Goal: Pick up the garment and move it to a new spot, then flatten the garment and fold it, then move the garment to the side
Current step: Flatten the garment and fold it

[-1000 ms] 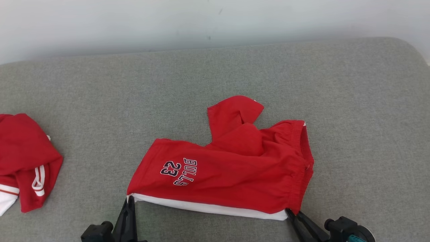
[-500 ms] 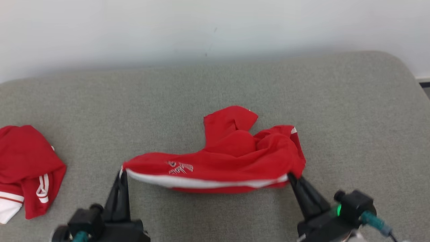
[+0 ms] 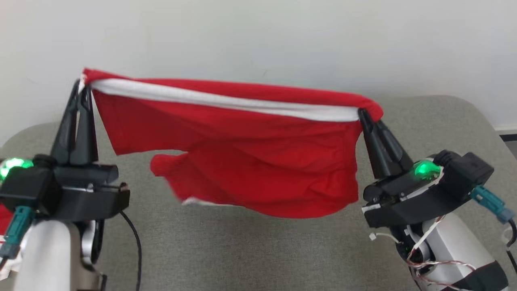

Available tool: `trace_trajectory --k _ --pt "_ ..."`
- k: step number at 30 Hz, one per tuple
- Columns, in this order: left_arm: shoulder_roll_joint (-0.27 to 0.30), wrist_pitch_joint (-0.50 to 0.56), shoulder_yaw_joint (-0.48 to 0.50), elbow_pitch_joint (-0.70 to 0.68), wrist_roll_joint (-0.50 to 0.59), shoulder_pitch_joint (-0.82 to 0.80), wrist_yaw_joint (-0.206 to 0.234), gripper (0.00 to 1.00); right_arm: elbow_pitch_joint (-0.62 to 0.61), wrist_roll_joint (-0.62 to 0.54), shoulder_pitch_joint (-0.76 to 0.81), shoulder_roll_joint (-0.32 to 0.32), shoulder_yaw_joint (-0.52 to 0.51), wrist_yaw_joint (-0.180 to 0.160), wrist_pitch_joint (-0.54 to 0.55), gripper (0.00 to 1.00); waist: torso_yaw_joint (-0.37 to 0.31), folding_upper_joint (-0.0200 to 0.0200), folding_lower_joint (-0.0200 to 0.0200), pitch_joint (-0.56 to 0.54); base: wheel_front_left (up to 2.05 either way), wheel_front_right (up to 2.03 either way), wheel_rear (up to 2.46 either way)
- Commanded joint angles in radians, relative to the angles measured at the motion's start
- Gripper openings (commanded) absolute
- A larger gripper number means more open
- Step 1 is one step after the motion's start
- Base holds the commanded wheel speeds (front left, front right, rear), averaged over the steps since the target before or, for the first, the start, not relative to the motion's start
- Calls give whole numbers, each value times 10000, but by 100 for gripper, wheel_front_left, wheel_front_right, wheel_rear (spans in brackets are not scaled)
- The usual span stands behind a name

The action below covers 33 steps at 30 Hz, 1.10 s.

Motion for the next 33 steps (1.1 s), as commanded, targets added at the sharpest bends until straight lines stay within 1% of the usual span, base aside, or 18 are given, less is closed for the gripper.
trace_trajectory --k 1,4,7,10,12,15,18,22,24,26,28,30,33 --pt "153 -33 -40 -103 131 -184 -42 0 -33 147 -143 -62 -11 9 -1 0 98 0 1 -57 0 0 0" --pt "485 -33 -193 -59 193 -553 -41 0 52 365 -468 -231 192 9 -1 0 151 0 1 70 0 0 0" --pt "757 -32 -359 451 165 -848 -50 0 446 615 -868 -397 605 9 -1 0 214 0 1 384 0 0 0" --pt "911 -34 -627 1099 240 -1536 -45 0 1004 713 -1702 -643 963 9 -1 0 364 0 1 1161 0 0 0" --pt "893 -34 -730 1583 233 -2154 -45 0 1499 786 -2408 -738 1288 9 -1 0 446 0 1 1790 0 0 0" --pt "840 -34 -908 2379 425 -3336 -42 0 2282 717 -3901 -927 1723 9 1 0 561 0 1 2782 0 0 0" --pt "799 -34 -1090 3163 712 -4751 38 0 3145 454 -5570 -1049 1864 9 -1 0 670 0 1 3618 0 0 0" --pt "723 -34 -1311 3695 962 -6758 200 0 4063 -322 -7770 -1210 1287 9 -1 0 863 0 1 4386 0 0 0" --pt "711 -32 -1436 3701 1137 -7493 278 0 4246 -855 -8466 -1161 645 9 1 0 966 0 1 4531 0 0 0" --pt "686 -32 -1453 3762 1140 -7982 381 0 4109 -1432 -8936 -1109 228 9 1 0 1046 0 1 4570 0 0 0" --pt "643 -32 -1482 3808 1084 -8261 441 0 4051 -1691 -9097 -956 -122 9 1 0 1095 0 1 4585 0 0 0" --pt "550 -32 -1517 3845 987 -8117 454 0 4059 -1727 -8899 -895 -343 9 1 0 1113 0 1 4582 0 0 0" --pt "433 -32 -1425 3935 721 -7482 520 0 4319 -1656 -8186 -879 -244 8 1 0 1083 0 1 4631 0 0 0"
